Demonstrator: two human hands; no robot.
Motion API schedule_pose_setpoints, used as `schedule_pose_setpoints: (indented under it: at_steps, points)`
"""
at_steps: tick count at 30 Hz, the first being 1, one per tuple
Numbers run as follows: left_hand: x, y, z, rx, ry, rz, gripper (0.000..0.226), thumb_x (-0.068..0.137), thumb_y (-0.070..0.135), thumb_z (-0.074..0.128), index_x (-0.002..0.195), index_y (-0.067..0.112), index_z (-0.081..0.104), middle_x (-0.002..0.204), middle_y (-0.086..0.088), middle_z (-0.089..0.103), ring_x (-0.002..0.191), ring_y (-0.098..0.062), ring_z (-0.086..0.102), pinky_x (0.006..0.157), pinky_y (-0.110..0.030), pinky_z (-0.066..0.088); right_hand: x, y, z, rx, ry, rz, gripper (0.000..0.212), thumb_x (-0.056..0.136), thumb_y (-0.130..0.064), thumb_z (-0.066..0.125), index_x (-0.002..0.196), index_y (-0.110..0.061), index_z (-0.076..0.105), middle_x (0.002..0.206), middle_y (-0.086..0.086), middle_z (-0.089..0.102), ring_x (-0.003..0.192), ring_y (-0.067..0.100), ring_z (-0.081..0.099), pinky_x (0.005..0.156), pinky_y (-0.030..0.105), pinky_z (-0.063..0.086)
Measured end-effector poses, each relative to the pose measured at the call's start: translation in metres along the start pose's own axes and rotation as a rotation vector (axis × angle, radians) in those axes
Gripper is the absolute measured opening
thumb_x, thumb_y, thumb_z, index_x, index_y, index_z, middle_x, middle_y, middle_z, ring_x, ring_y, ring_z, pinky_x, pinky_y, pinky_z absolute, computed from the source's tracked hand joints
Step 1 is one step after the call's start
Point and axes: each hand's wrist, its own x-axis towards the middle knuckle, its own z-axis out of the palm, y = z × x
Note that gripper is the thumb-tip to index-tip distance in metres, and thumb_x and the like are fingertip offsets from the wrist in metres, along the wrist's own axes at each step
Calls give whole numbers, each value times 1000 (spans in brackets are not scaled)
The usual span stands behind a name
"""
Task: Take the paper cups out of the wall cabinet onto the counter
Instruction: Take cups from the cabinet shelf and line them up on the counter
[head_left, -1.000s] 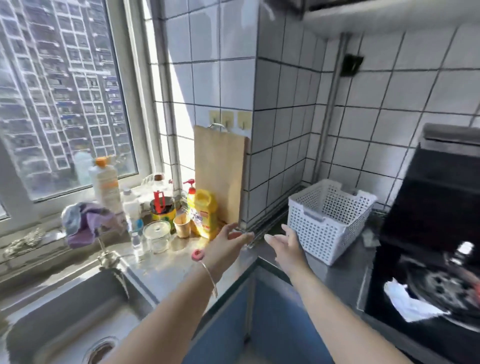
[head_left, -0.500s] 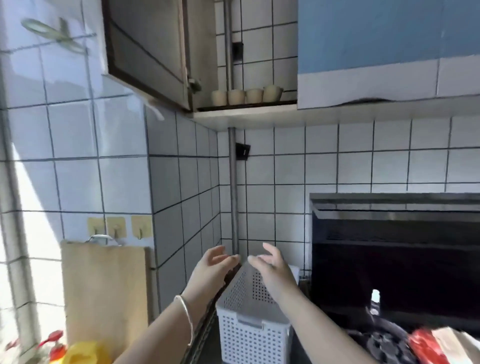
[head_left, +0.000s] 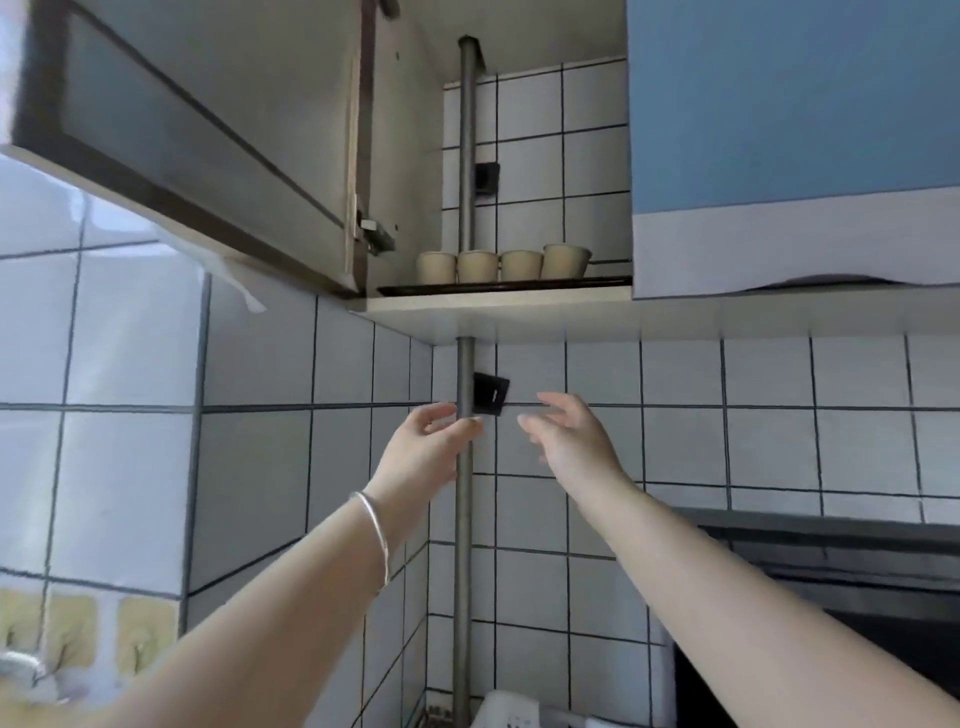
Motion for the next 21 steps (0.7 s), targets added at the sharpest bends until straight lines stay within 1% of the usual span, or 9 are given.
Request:
schedule_pose_setpoints:
  at_steps: [2,3,5,10,13,17,18,19,21]
  points:
    - [26,15,1,30,10,52,48,85,28,66,129,20,50,117,1,59,95,-9,58,76,-22,47,32,-14,-1,-19,17,-63,44,85,-22,61,127,-17,50,113,3,62,104,21,59,95,40,48]
    - [39,23,2,54,13,80,49,84,29,66,130,21,49,116,1,58,96,-10,58,76,-22,47,45,-21,-3,-29,30,-97,42,85,-20,61,126,-17,50,106,1,62,96,17,58,85,33,50]
    - [64,37,3,94,15,147,48,85,29,65,130,22,49,114,2,58,97,-13,58,77,-24,48,69,-35,-7,-67,77,-187,38,86,-18,60,122,-17,52,99,-2,61,88,14,55,67,22,43]
    - [129,73,20,78,33,343,41,84,28,64,123,24,52,104,5,59,101,-15,59,97,-37,49,116,-71,-21,-167,280,-414,34,86,-16,57,120,-20,54,102,-5,60,90,12,53,60,9,35]
    - [166,96,36,78,37,460,40,85,24,64,123,20,53,89,12,54,80,-3,55,89,-31,51,144,-92,-26,-242,388,-482,38,87,-15,54,125,-17,52,109,0,60,88,12,49,66,16,38]
    - [215,118,54,241,70,493,43,84,31,63,124,18,50,77,13,49,70,-7,52,63,-14,47,189,-105,-30,-373,408,-412,46,87,-22,53,132,-16,44,124,7,56,94,18,48,80,28,43]
    - [225,119,58,311,63,479,47,84,33,62,127,19,48,81,10,53,75,-10,55,66,-17,49,198,-105,-31,-405,402,-377,49,87,-24,54,134,-15,42,128,9,54,97,20,50,81,29,43]
    - [234,119,61,399,49,465,52,83,36,62,130,19,46,92,5,59,86,-16,59,76,-22,50,208,-105,-32,-430,399,-340,53,87,-24,55,136,-13,40,133,10,51,104,22,52,83,29,43]
    - [251,118,66,531,38,449,59,83,38,62,134,16,44,123,-6,59,111,-25,57,91,-29,45,226,-104,-36,-473,402,-247,60,87,-25,55,140,-8,33,141,13,45,121,29,50,89,31,41]
